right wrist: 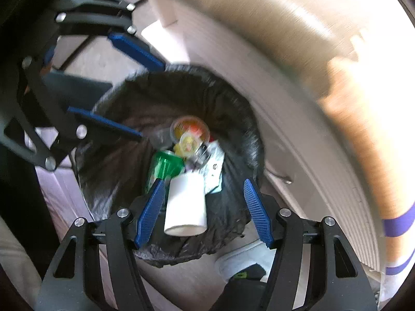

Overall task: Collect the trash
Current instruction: 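Open both tools over the bin to drop the jelly cup and tube, then move both tools back over the bed toward the jar lid and pink pig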

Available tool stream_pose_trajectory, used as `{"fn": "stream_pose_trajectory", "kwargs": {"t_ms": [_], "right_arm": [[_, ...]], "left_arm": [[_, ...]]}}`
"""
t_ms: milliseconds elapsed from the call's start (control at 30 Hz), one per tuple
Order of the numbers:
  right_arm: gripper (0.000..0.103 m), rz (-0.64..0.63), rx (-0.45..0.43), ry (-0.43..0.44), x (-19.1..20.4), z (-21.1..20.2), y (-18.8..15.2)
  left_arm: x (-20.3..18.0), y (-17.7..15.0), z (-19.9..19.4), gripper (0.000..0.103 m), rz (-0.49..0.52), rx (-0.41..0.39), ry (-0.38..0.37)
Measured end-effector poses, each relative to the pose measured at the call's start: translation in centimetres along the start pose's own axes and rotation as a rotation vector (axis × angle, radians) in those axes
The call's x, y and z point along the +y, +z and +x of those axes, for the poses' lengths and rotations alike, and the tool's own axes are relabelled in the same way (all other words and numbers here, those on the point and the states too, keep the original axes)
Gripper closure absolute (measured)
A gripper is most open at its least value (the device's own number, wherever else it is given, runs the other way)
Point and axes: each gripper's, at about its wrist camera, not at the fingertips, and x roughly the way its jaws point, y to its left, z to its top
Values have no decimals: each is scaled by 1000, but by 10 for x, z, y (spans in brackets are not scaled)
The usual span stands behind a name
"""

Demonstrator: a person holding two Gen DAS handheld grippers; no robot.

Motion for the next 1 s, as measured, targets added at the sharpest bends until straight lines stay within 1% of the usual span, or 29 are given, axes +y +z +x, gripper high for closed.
{"fn": "stream_pose_trajectory", "kwargs": {"t_ms": [33,167,233,300,400,500,600,833,1000], "right_arm": [[40,6,-13,0,5,-3,3],[40,10,-84,-4,3,-29,13],[40,17,-120,10,2,-41,16],[40,17,-144,17,3,-49,18],[40,22,-174,21,3,-58,20],[40,31,-194,17,1,-65,22],[40,41,-218,12,-1,-73,24],[40,59,-267,2,-5,-87,30],[40,73,-302,0,-5,-93,38]], "left_arm": [[-1,1,-5,39,2,-14,2],[4,11,-35,39,7,-81,25],[8,17,-55,39,-3,-136,28],[9,22,-70,39,-7,-179,28],[14,26,-87,39,-20,-227,46],[21,31,-99,39,-49,-255,60],[26,35,-107,39,-67,-294,49],[44,44,-131,39,-131,-381,68],[60,53,-139,39,-189,-419,84]]}}
